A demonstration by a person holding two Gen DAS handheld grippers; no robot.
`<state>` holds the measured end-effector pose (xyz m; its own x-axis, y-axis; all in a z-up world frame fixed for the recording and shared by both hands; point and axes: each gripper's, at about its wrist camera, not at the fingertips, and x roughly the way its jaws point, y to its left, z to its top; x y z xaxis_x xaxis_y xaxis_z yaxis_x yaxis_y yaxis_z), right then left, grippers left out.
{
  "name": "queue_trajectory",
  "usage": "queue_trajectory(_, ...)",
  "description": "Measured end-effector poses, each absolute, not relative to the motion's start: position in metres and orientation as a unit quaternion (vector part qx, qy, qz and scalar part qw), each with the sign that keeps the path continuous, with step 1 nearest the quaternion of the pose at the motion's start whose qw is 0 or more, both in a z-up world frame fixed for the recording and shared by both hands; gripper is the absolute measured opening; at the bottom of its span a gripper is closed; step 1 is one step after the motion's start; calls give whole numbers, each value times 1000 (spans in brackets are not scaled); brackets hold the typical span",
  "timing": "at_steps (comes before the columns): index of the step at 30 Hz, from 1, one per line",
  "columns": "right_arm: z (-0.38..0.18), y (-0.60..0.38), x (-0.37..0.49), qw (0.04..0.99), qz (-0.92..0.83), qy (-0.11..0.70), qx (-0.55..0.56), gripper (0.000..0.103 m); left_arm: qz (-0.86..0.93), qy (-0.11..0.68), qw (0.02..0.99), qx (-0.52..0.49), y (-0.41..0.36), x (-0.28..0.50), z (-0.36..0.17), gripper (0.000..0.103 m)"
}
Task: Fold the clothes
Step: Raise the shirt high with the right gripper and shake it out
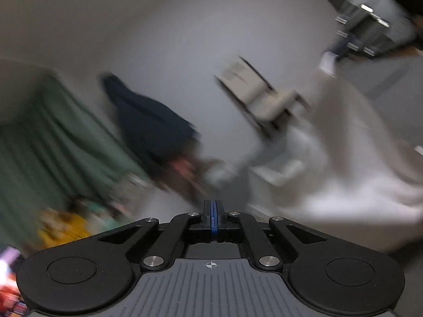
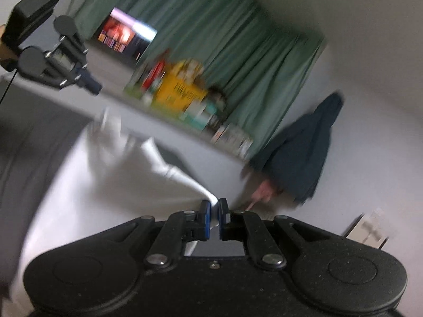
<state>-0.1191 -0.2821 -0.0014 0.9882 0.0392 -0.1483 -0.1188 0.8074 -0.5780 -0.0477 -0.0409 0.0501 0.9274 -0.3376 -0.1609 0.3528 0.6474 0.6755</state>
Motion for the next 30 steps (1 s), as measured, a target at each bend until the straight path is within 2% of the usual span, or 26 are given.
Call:
queue_trajectory(3, 22, -278, -133, 951, 38, 34, -304, 6, -188, -23, 916, 355, -34, -59, 96, 1)
queue_trajectory(7, 17, -273, -144, 949, 33, 34, -312, 6, -255, 39, 917, 305, -34, -60, 103, 2)
queue_trajectory(9, 16, -274, -149, 950, 30, 38, -309, 6, -286, 67, 912, 287, -38, -65, 86, 3)
queue_trajectory(10, 16, -272, -153, 950, 29, 35, -309, 6, -294, 77, 909, 286, -40, -68, 75, 10)
queue_trajectory(12, 19, -271, -163, 951, 22, 28, -308, 4, -317, 99, 899, 284, -43, -73, 50, 43)
queue_trajectory(13, 23, -272, -170, 951, 17, 20, -307, 3, -327, 108, 896, 281, -42, -76, 36, 92)
queue_trajectory(14, 27, -273, -176, 952, 13, 15, -305, 3, -336, 111, 894, 275, -43, -78, 25, 103)
queue_trajectory(19, 36, -276, -189, 955, 14, 25, -294, 3, -353, 127, 889, 264, -40, -76, -18, 103)
queue_trajectory(24, 5, -277, -174, 943, 48, 102, -314, 6, -354, 165, 875, 287, -33, -75, -38, 103)
queue_trajectory(25, -5, -279, -168, 939, 55, 122, -317, 16, -355, 171, 871, 293, -35, -74, -40, 103)
queue_trajectory(26, -15, -281, -162, 933, 64, 148, -322, 33, -356, 175, 867, 300, -37, -73, -42, 103)
queue_trajectory(28, -35, -287, -146, 915, 90, 199, -339, 48, -357, 182, 859, 317, -38, -77, -46, 103)
queue_trajectory(30, -56, -295, -129, 895, 114, 248, -354, 49, -361, 183, 850, 337, -40, -79, -50, 103)
